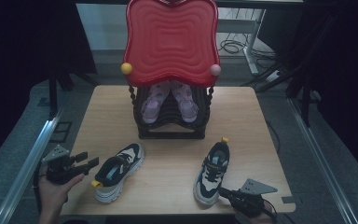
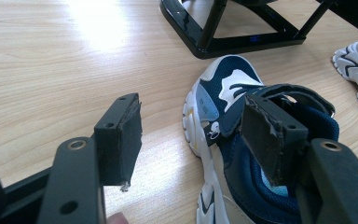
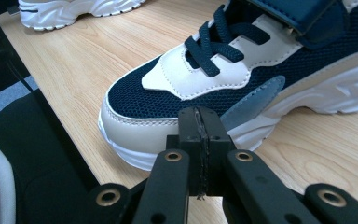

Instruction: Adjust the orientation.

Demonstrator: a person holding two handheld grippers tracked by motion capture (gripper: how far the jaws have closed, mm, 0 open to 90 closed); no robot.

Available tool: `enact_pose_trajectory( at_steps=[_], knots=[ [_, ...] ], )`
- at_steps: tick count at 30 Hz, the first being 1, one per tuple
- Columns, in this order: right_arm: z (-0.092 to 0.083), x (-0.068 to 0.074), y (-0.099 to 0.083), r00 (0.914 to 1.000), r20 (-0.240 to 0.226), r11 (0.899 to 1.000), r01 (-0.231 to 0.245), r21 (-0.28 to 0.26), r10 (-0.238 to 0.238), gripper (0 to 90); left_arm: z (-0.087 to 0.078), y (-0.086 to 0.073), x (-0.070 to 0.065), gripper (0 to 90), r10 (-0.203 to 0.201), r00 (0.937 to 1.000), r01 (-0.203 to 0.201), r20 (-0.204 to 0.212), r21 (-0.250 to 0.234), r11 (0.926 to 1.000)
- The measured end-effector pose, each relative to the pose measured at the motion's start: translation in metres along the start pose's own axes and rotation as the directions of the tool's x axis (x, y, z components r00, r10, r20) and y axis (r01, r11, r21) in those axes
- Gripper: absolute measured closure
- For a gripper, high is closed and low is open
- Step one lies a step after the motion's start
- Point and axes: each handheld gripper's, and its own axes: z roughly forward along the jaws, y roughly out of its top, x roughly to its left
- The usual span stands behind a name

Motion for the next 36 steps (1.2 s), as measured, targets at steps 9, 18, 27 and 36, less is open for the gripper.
enact_pose_trajectory(
  at_steps=[9, 18, 27, 36],
  knots=[
    [0.012, 0.01, 0.01, 0.9998, -0.01, 1.0, 0.015, -0.009, -0.015, 89.3, -0.001, -0.001, 0.0, 38.2, -0.001, 1.0, 0.001, -0.003, 0.001, 1.0],
    [0.029, 0.021, 0.02, 0.9994, 0.003, 0.999, 0.036, 0.004, -0.036, 89.2, -0.003, -0.001, 0.002, 38.3, -0.003, 1.0, 0.003, -0.007, 0.0, 1.0],
    [0.051, 0.032, 0.036, 0.9981, 0.014, 0.998, 0.061, 0.026, -0.061, 89.3, -0.004, -0.002, 0.001, 38.2, -0.001, 1.0, 0.001, -0.006, -0.001, 1.0],
    [0.069, 0.037, 0.047, 0.9975, 0.024, 0.997, 0.066, 0.032, -0.067, 89.3, -0.004, -0.002, 0.001, 38.2, -0.003, 1.0, 0.003, -0.004, 0.007, 1.0]
  ],
)
